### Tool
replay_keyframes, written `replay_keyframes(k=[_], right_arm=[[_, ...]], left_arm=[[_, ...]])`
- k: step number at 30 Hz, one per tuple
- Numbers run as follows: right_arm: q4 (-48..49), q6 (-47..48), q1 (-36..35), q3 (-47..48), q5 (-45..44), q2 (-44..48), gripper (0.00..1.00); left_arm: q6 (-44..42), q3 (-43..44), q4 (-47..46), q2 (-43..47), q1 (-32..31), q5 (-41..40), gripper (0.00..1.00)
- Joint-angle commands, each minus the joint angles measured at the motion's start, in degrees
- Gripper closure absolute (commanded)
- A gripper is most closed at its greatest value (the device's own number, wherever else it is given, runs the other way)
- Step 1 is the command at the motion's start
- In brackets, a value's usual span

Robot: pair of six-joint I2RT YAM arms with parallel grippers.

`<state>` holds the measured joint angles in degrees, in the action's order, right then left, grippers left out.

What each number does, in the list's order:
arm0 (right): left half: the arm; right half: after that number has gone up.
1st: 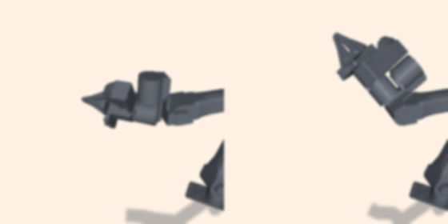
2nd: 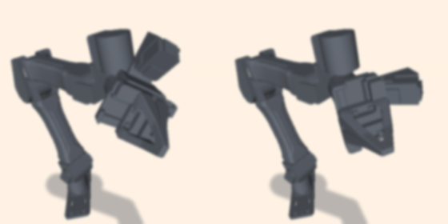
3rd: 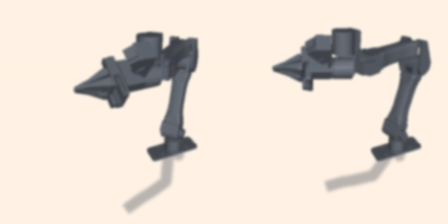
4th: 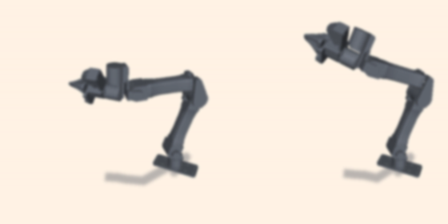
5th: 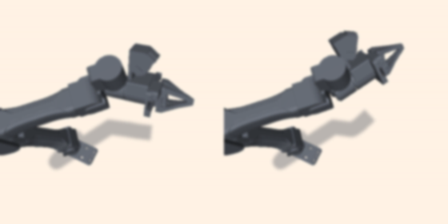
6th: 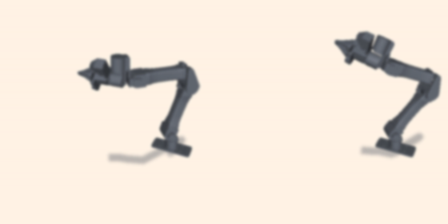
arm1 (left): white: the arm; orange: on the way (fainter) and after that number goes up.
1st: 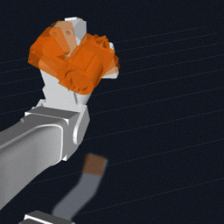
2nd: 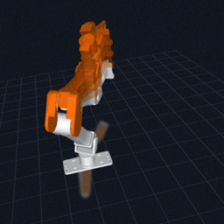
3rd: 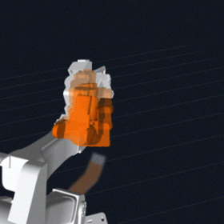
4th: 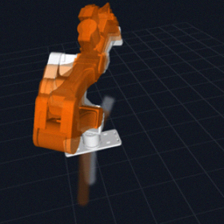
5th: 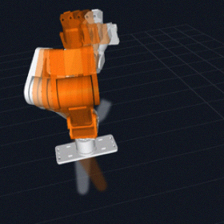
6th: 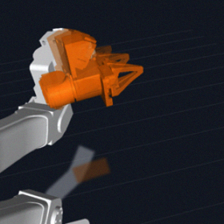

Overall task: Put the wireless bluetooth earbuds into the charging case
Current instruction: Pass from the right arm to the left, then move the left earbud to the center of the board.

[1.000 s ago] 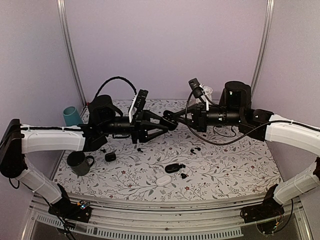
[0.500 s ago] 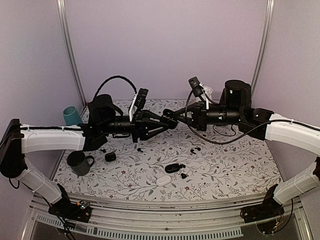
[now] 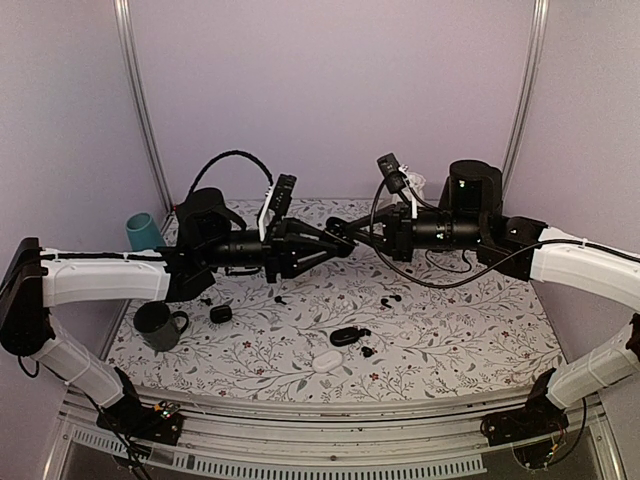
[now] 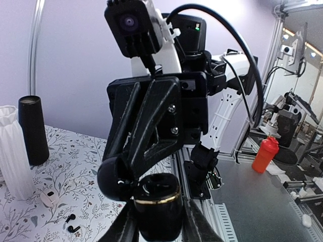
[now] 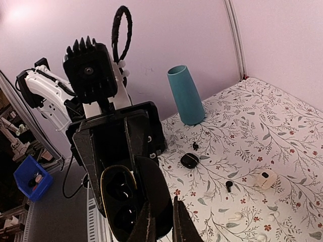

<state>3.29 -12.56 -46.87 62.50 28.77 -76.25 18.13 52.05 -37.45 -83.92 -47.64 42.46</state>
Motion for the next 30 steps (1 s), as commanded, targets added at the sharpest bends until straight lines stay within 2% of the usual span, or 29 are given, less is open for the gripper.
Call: replay_keyframes(k=[1,8,12,14,18,20,22,30], right_arm=[[1.3,0.4,-0.3,-0.2,-1.5,1.5,0.96],[1.6,0.3,-0.3,-0.6,-2.0,1.7,0.96],[1.7,0.3,-0.3,-0.6,-1.9,1.8,0.96],[1.8,0.1,-0.3,-0.7,-1.9,1.8,0.94],[2.0,-0.3,-0.2,-0.8,-1.9,1.7,0.83],[2.0,-0.5,-0.2,-0.7,-1.9,1.8,0.71],[2.1,-0.8,-0.3,-0.8,-2.3,2.1,0.63],[0.9,-1.5,-0.1,-1.5,-5.1,3.0,0.46]], left_arm=[[1.7,0.6,-2.6,-0.3,-0.6,-0.8,0.70],[3.0,0.3,-3.7,-0.8,-0.5,-0.9,0.77],[2.6,0.3,-3.6,-0.9,-0.6,-0.5,0.94],[1.8,0.2,-3.3,-1.0,-0.6,0.0,0.99],[0.3,0.0,-2.8,-1.1,-0.6,1.4,1.00],[-0.3,-0.1,-2.7,-1.2,-0.6,1.7,1.00],[-0.7,-0.3,-2.8,-1.2,-0.6,1.6,1.00],[-0.8,-1.3,-3.6,-0.9,0.0,1.3,1.00]])
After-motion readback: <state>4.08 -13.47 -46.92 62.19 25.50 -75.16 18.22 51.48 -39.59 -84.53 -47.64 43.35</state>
